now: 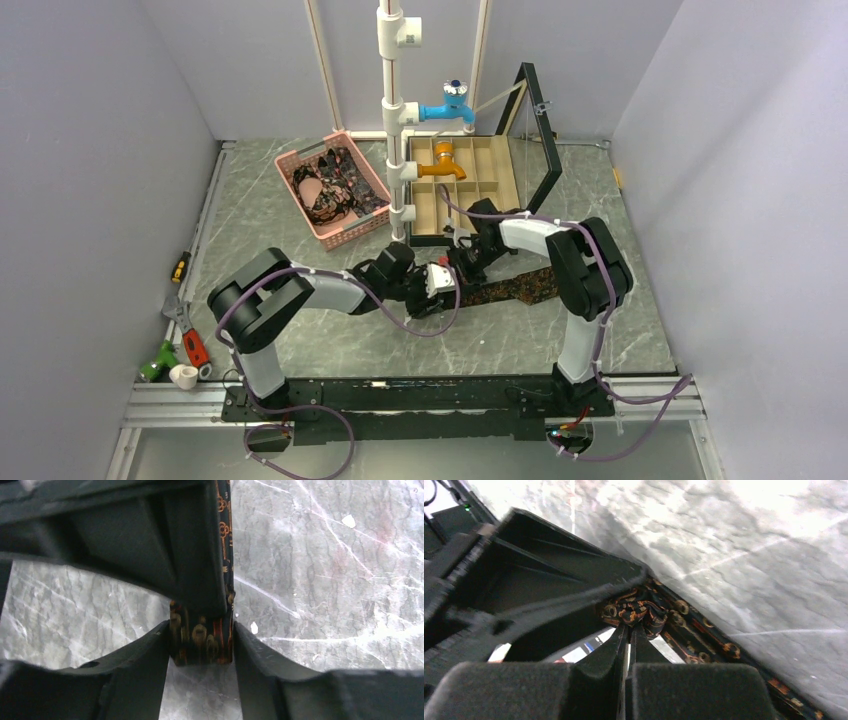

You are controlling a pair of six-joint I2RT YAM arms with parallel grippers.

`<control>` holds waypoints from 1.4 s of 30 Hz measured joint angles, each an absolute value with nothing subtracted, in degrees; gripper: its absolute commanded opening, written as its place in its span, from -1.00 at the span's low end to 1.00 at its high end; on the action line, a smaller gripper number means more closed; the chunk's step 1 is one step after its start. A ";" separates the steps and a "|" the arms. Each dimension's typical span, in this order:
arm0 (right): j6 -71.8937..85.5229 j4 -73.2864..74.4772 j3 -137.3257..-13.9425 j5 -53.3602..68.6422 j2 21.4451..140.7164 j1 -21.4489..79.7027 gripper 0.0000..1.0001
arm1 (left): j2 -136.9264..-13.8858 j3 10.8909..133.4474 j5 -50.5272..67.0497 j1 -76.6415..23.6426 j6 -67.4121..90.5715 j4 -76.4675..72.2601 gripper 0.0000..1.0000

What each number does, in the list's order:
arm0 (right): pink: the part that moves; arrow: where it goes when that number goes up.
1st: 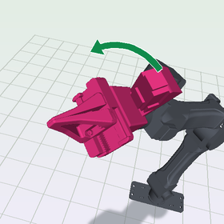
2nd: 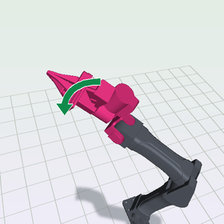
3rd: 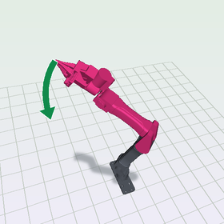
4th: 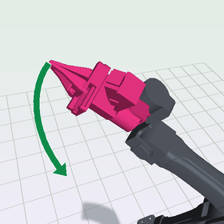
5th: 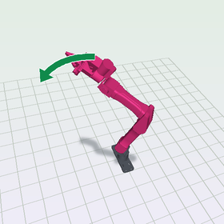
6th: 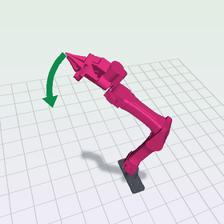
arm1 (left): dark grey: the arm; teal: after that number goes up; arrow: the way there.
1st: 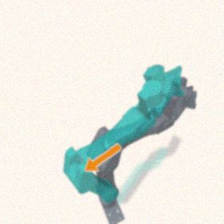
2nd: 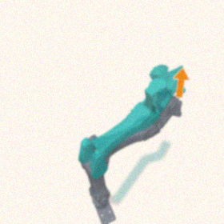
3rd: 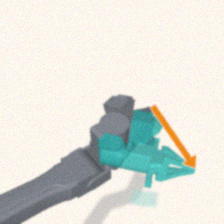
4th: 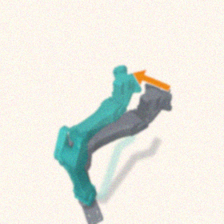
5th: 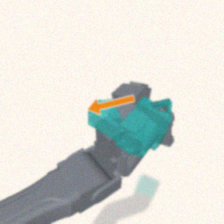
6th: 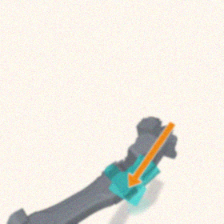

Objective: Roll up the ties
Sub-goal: Roll the tie at the center of the board.

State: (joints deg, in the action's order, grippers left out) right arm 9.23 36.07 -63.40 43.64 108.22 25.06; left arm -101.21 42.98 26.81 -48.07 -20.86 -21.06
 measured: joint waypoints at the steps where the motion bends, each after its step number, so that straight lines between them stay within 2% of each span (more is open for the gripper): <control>1: 8.86 36.18 -63.29 42.46 108.33 24.97 -1.00 | -101.21 42.81 26.96 -48.03 -20.91 -21.47 0.28; 6: 7.70 37.63 -63.00 41.43 109.10 23.07 -1.00 | -101.08 38.68 29.17 -46.28 -19.81 -28.99 0.45; 12: 5.23 38.76 -63.07 41.06 109.36 22.13 -1.00 | -102.02 33.30 33.21 -44.69 -19.31 -40.62 0.48; 18: 1.72 40.77 -63.75 40.38 109.89 21.28 -1.00 | -108.03 34.52 36.80 -44.75 -17.89 -50.50 0.45; 20: 0.58 41.25 -63.83 39.68 109.93 21.04 -1.00 | -109.91 35.35 37.69 -45.04 -17.56 -52.97 0.38; 24: -0.67 42.04 -64.18 39.20 110.17 20.88 -1.00 | -112.99 37.56 38.20 -46.26 -16.75 -56.01 0.06; 27: -1.28 42.46 -64.40 39.24 110.28 20.78 -1.00 | -113.91 38.52 37.91 -47.07 -16.58 -56.38 -0.32; 29: -1.54 42.61 -64.45 39.35 110.30 20.75 -0.98 | -113.80 38.61 37.71 -47.20 -16.60 -55.72 -0.51; 31: -1.50 42.68 -64.49 39.59 110.15 20.69 -0.79 | -112.86 38.72 37.50 -47.24 -16.88 -53.65 -0.61; 36: 0.80 42.98 -64.49 38.70 108.84 20.12 -0.19 | -107.20 39.13 34.70 -47.33 -18.70 -41.52 -0.68; 39: 1.87 43.00 -64.20 37.98 106.08 19.11 0.32 | -104.22 39.13 33.32 -47.27 -18.98 -35.18 -0.67; 42: 3.42 42.78 -63.51 38.74 102.04 18.68 0.38 | -102.56 39.33 32.45 -47.22 -19.05 -30.98 -0.65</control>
State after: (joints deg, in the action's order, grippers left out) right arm 3.42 42.78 -63.51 38.74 102.04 18.68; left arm -102.56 39.33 32.45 -47.22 -19.05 -30.98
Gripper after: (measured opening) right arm 0.666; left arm 0.304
